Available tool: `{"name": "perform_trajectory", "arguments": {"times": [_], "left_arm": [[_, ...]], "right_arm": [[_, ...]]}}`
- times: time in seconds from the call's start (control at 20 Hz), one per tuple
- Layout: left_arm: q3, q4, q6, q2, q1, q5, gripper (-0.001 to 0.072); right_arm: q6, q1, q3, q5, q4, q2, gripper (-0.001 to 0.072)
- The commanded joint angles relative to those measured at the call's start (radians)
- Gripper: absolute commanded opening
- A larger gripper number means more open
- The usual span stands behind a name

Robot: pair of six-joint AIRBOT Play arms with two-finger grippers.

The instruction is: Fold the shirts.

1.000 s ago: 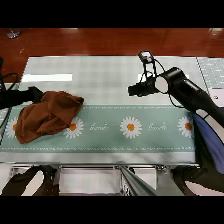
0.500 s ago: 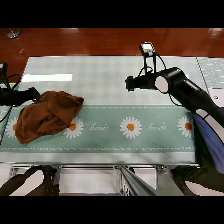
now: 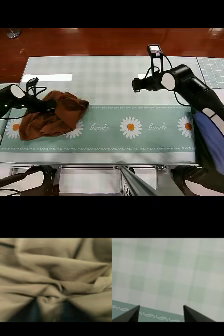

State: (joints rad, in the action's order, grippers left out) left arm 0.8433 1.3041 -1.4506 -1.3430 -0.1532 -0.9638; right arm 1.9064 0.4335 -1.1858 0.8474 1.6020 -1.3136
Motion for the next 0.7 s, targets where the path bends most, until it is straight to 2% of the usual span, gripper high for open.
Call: {"name": "perform_trajectory", "arguments": {"times": [0.0, 0.1, 0.4, 0.65], "left_arm": [[0.083, -0.007, 0.018, -0.016, 0.019, -0.103, 0.003], [0.192, -0.034, 0.053, 0.039, 0.02, -0.166, 0.0029], [0.48, -0.208, 0.051, 0.365, 0.023, -0.187, 0.0029], [0.555, -0.341, 0.05, 0.538, 0.106, -0.171, 0.0029]], "right_arm": [[0.003, -0.003, -0.001, 0.022, 0.005, 0.077, 0.0622], [0.006, -0.003, -0.001, 0.026, 0.024, 0.164, 0.0622], [0.03, -0.002, 0.0, 0.082, 0.051, 0.441, 0.0622], [-0.014, -0.002, -0.001, 0.142, 0.05, 0.619, 0.0624]]}}
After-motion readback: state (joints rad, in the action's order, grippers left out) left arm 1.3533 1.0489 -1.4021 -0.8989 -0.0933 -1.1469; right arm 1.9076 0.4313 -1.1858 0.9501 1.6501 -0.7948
